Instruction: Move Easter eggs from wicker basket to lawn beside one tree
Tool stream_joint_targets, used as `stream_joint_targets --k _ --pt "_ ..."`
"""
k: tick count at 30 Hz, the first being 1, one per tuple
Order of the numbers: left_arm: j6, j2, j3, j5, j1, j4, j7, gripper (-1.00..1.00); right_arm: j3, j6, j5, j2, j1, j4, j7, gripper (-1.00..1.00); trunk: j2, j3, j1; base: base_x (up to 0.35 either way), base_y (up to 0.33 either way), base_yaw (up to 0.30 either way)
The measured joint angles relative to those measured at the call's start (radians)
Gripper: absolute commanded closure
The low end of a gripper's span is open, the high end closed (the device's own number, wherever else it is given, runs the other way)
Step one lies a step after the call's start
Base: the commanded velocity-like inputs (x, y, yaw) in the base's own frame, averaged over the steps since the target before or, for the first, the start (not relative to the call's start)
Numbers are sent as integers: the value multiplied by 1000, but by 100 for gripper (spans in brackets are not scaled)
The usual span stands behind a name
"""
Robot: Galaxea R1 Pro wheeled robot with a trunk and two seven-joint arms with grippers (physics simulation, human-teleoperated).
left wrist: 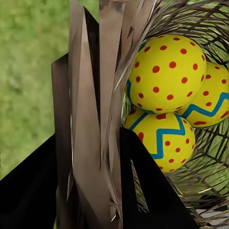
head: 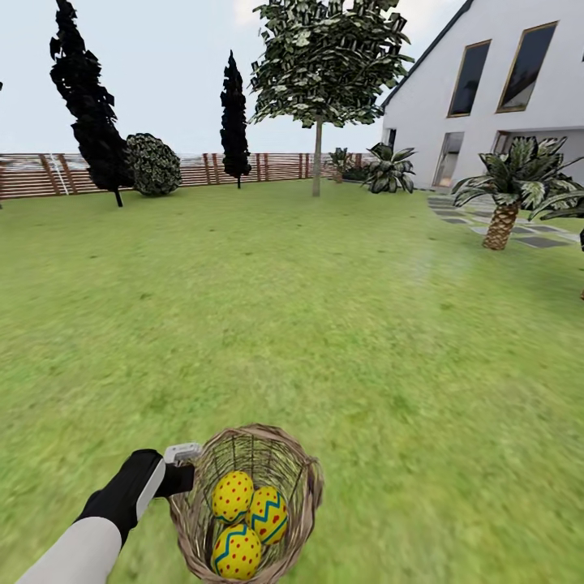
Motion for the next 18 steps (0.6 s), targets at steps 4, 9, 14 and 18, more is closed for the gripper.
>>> stream_joint_targets --k 4,9,14,18 --pt "0 -1 -1 1 0 0 0 100 0 0 0 0 0 0 0 -100 0 0 0 325 82 0" --pt "0 -1 0 1 0 -1 0 100 0 0 0 0 0 0 0 -100 0 0 0 325 84 0" --pt "0 -1 0 0 0 -1 0 100 0 0 0 0 0 0 0 -100 0 0 0 325 89 0" --pt "0 -1 -1 0 0 -1 0 100 0 0 0 0 0 0 0 -100 0 0 0 325 96 0"
